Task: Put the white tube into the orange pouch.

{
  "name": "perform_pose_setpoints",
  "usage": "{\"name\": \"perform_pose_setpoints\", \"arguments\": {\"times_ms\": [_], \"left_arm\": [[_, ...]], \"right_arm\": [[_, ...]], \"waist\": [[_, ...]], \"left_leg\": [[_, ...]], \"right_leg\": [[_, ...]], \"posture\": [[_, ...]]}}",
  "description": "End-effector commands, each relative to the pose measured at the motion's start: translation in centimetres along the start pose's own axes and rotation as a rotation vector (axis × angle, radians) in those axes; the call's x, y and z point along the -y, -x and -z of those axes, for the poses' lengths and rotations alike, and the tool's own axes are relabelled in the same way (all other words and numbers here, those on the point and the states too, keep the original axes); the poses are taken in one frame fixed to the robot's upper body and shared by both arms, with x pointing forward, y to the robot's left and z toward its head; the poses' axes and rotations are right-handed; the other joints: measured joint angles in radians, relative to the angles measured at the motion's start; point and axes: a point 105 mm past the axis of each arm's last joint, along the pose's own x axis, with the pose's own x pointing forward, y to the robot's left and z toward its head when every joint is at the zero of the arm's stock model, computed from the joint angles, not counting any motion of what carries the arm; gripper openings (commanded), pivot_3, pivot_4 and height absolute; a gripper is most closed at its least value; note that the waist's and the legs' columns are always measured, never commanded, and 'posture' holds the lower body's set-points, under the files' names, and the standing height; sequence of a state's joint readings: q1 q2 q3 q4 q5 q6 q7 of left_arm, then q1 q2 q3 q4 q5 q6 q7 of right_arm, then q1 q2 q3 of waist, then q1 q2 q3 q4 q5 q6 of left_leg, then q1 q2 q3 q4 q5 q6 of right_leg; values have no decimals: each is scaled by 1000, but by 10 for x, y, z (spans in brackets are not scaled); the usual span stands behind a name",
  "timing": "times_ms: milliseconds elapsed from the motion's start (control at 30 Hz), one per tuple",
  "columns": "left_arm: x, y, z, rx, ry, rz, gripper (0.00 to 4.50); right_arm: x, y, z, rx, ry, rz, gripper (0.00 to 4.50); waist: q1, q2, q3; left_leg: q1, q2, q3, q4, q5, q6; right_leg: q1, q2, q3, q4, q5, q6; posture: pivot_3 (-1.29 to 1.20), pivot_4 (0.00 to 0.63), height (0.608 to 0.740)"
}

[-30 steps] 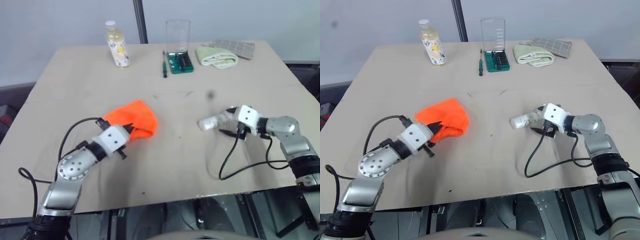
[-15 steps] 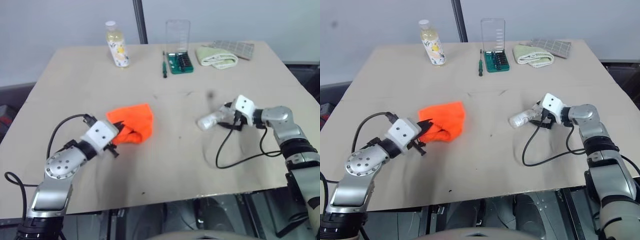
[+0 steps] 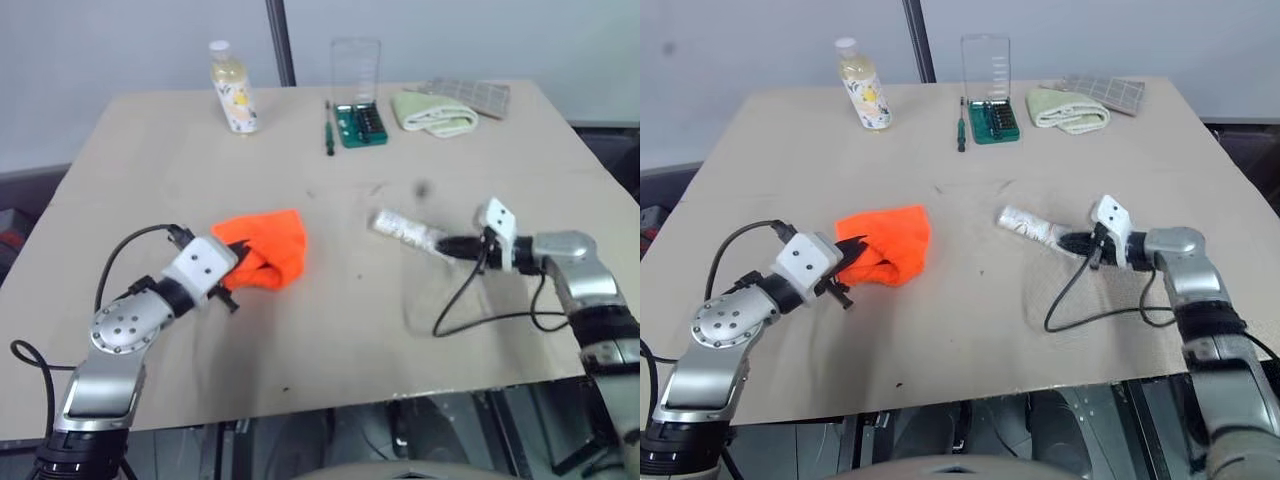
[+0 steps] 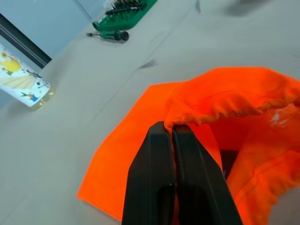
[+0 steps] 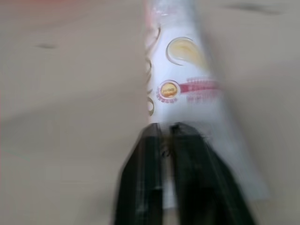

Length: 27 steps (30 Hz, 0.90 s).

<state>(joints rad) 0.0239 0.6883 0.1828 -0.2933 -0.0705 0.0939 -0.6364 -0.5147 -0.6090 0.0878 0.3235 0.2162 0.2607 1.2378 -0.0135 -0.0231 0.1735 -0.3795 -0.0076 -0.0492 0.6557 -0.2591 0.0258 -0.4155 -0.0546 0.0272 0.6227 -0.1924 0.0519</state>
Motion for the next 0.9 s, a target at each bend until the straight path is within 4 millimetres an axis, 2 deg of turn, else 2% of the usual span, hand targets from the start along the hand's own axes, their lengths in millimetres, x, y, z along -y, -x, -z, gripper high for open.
{"name": "perform_pose_setpoints", "arguments": {"times_ms": [33, 167, 267, 300, 333, 433, 567, 800, 833, 900], "left_arm": [[-2, -1, -7, 23, -17, 1, 0], [-1, -4, -7, 27, -13, 13, 0], [-1, -4, -7, 27, -14, 20, 0], [-2, -3, -6, 24, -15, 21, 0], [-3, -3, -6, 22, -15, 21, 0], [-4, -2, -5, 18, -13, 20, 0], [-1, -5, -5, 21, -10, 30, 0], [-3, -6, -5, 17, -18, 34, 0], [-3, -6, -5, 15, -20, 35, 0], [-4, -5, -4, 13, -21, 36, 0]], "right_arm": [[-21, -2, -18, 52, 5, -38, 119], [-1, -7, -31, 121, 63, 148, 119], [-9, -7, -38, 139, 104, 117, 894], [-10, -6, -45, 153, 120, 114, 1602], [-8, -4, -51, 166, 140, 123, 1676], [4, 0, -60, 173, 158, 176, 1676], [26, -5, -41, 95, 134, 239, 1676], [36, -9, -24, 51, 91, 227, 1676], [37, -9, -23, 52, 85, 228, 2210], [38, -9, -23, 60, 83, 232, 2994]], "waist": [[1, 2, 1], [-2, 2, 1], [0, 2, 2], [1, 2, 2], [1, 3, 2], [1, 3, 2], [-1, 3, 2], [-1, 3, 2], [-2, 3, 2], [-2, 3, 2]], "left_leg": [[-1, 0, 0, 0, 0, 0], [0, -1, 2, 0, 0, 0], [0, -1, 2, 0, 0, 0], [-1, -1, 2, 0, 0, -1], [-1, -1, 2, 0, 0, -1], [-2, -2, 0, 0, 0, -1], [-1, -3, 1, 0, 0, -1], [-2, -3, 3, 0, 0, -1], [-2, -3, 3, 0, 0, -1], [-2, -3, 2, 0, 0, -1]], "right_leg": [[0, 0, 0, 0, 0, 0], [-1, 0, 1, 0, 0, 0], [-1, 1, 0, 0, 0, 1], [-1, 1, -1, 0, 0, 0], [-1, 1, -2, 0, 0, 0], [-2, 0, -1, -1, 0, 0], [-1, 0, -1, -1, 0, 1], [-1, 0, -2, -1, 0, 0], [-1, 0, -1, -1, 0, 0], [-1, 0, -1, -1, 0, 0]], "posture": [[0, 150, 740], [0, 150, 740], [0, 150, 740], [0, 150, 740], [0, 150, 740], [0, 150, 740], [0, 150, 740], [0, 150, 740], [0, 150, 740], [0, 150, 740]]}}
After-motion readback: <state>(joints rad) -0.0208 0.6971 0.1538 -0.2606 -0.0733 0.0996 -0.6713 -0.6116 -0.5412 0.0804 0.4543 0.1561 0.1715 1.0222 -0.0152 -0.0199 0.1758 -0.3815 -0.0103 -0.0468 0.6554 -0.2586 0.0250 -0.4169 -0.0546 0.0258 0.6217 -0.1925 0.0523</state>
